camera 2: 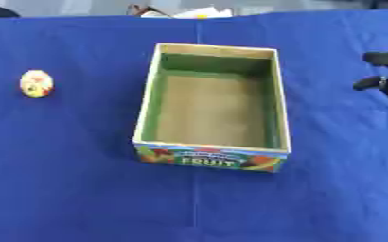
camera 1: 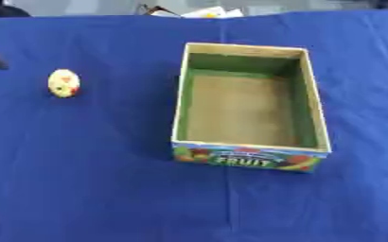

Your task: Pick up objects on the table and place them in the box.

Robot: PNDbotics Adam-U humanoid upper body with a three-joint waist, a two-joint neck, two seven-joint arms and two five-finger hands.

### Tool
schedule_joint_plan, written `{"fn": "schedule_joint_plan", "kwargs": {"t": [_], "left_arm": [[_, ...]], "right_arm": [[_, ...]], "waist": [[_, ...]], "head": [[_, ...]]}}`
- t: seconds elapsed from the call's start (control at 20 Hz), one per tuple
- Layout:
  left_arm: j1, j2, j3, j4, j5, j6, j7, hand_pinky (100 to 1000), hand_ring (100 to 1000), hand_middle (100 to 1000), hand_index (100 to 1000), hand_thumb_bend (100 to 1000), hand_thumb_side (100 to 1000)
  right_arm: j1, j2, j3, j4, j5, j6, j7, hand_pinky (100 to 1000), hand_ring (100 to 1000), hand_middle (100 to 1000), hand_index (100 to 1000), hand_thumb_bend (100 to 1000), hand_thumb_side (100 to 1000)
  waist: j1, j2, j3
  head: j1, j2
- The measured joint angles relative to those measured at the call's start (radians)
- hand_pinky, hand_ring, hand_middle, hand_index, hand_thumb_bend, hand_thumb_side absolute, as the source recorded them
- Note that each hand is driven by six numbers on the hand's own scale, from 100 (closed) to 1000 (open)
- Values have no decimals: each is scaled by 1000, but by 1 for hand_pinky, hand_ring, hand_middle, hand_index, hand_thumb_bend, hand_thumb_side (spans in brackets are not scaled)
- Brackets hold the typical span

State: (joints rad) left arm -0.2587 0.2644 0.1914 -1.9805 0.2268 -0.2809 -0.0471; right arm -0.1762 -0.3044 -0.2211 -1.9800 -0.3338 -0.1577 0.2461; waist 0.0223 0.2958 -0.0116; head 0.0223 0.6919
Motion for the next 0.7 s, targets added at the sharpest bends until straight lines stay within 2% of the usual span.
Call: {"fn": "schedule_joint_plan", "kwargs": {"t": [0.15,0.35,0.45,0.7], "left_arm": [[-25,63,-2,0,-59,-24,6,441,513,617,818,100,718],[-64,160,-16,0,-226,-17,17,445,526,633,846,100,625],[-82,202,-30,0,-315,2,14,411,491,609,851,100,595],[-151,309,-85,45,-532,38,-7,433,518,626,883,100,603]], "right_arm": [[0,0,0,0,-3,0,0,572,797,605,903,100,1000],[1,0,0,0,-3,0,0,573,797,605,902,100,1000],[1,0,0,0,-3,0,0,573,797,606,902,100,1000],[3,0,0,0,-3,-3,3,574,797,606,902,100,1000]], "waist": [[1,-1,0],[9,-2,-2],[8,-2,-5],[13,-2,-17]], "head": [[0,0],[2,0],[5,0],[14,1]]}}
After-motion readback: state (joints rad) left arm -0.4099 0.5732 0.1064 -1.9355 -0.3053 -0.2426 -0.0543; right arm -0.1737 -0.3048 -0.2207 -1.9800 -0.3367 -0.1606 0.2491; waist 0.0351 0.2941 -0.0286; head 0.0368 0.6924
